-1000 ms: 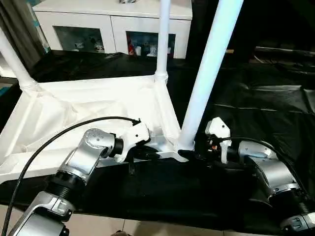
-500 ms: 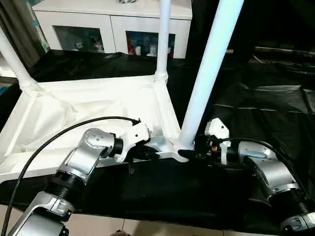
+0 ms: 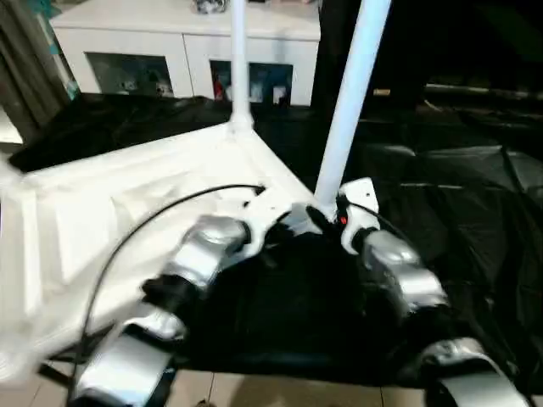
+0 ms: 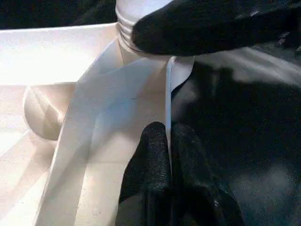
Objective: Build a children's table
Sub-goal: Rotate leg to tighten
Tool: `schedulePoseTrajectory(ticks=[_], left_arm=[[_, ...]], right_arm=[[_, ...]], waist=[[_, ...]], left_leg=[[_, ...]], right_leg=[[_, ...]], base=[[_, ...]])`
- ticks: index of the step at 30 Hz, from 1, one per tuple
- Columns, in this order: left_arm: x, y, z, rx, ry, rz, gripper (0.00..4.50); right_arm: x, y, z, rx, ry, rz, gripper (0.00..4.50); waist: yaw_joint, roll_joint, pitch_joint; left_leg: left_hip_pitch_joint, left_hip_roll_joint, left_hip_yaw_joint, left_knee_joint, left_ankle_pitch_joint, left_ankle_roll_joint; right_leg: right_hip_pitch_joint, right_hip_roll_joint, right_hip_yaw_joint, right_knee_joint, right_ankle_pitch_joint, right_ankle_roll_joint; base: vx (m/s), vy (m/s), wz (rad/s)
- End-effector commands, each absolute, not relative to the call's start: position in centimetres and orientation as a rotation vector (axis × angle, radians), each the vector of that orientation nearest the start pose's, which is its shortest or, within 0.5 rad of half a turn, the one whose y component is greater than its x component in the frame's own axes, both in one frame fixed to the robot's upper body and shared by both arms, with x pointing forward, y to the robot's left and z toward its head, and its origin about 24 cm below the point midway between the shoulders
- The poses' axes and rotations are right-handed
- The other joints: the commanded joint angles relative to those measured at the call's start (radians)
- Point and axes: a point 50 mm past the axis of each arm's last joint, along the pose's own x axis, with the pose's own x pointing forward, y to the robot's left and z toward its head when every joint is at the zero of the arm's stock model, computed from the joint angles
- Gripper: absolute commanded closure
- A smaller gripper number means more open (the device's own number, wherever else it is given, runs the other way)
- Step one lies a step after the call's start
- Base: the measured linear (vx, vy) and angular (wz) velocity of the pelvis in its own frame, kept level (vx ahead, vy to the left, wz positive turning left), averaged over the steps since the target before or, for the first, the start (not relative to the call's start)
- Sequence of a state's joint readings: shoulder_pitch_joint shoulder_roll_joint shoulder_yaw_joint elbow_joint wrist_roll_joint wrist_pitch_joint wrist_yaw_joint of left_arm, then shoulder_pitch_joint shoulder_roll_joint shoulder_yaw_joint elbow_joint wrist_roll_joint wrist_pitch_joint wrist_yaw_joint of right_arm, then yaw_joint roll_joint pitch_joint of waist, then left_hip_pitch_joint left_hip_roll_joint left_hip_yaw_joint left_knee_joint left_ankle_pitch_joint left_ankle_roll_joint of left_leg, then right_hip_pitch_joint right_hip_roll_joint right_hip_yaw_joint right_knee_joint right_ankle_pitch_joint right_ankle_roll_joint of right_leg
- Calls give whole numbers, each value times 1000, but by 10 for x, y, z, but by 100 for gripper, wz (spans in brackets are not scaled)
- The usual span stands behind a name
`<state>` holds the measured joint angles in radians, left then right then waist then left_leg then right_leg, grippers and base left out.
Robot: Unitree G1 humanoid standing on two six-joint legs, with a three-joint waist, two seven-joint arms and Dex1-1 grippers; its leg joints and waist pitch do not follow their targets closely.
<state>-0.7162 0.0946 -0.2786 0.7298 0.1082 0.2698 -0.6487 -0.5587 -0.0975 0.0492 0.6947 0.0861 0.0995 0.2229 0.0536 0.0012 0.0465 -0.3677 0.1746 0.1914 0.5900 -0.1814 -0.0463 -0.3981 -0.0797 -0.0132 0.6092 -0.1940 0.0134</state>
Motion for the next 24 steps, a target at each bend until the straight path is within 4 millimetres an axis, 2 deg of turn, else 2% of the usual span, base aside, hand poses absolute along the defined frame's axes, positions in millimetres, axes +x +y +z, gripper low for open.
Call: schedulePoseTrajectory(ticks=[1,4,5,9,12,13,16,18,22,24], left_arm=[[344,70,36,328,456,-827,450],[344,70,35,338,458,-832,450],[344,71,34,354,457,-842,450],[342,77,33,373,451,-883,450],[340,82,33,389,446,-932,450],[338,86,34,404,438,-960,450],[333,92,36,418,421,-1056,450],[326,95,38,412,408,-1147,450],[305,107,44,404,442,-1392,450],[302,108,46,386,449,-1426,450]], right_arm=[[336,-124,10,-105,367,300,176],[338,-121,12,-72,341,305,176],[339,-121,15,-27,313,299,120],[341,-127,25,-1,245,332,89],[341,-133,35,6,205,427,64],[339,-136,39,-22,198,507,56],[332,-146,44,-80,199,649,56],[326,-153,47,-113,205,737,56],[300,-169,52,-179,276,1013,56],[296,-171,51,-189,294,1046,56]], waist=[[4,-16,-54],[8,-16,-56],[9,-15,-55],[9,-14,-52],[6,-17,-53],[6,-17,-53],[9,-18,-55],[12,-18,-55],[22,-13,-59],[27,-12,-57]], left_leg=[[8,40,-23,-80,-286,1],[7,39,-20,-77,-264,17],[6,39,-19,-78,-262,23],[6,41,-21,-81,-289,27],[3,42,-23,-82,-289,27],[3,43,-22,-81,-287,31],[0,44,-21,-78,-253,51],[0,45,-20,-77,-237,64],[2,51,-16,-71,-177,98],[4,54,-14,-70,-166,102]], right_leg=[[27,-55,26,-92,-311,-173],[29,-54,26,-88,-262,-184],[30,-54,26,-88,-255,-188],[29,-56,24,-93,-307,-180],[33,-57,24,-91,-303,-177],[31,-56,24,-91,-297,-181],[36,-56,24,-87,-252,-189],[38,-55,24,-84,-223,-203],[41,-54,24,-67,-79,-256],[38,-52,23,-64,-57,-270]], base=[[0,0,0],[0,0,0],[0,0,0],[0,0,0],[0,0,0],[0,0,0],[0,0,0],[0,0,0],[0,0,0],[0,0,0]])
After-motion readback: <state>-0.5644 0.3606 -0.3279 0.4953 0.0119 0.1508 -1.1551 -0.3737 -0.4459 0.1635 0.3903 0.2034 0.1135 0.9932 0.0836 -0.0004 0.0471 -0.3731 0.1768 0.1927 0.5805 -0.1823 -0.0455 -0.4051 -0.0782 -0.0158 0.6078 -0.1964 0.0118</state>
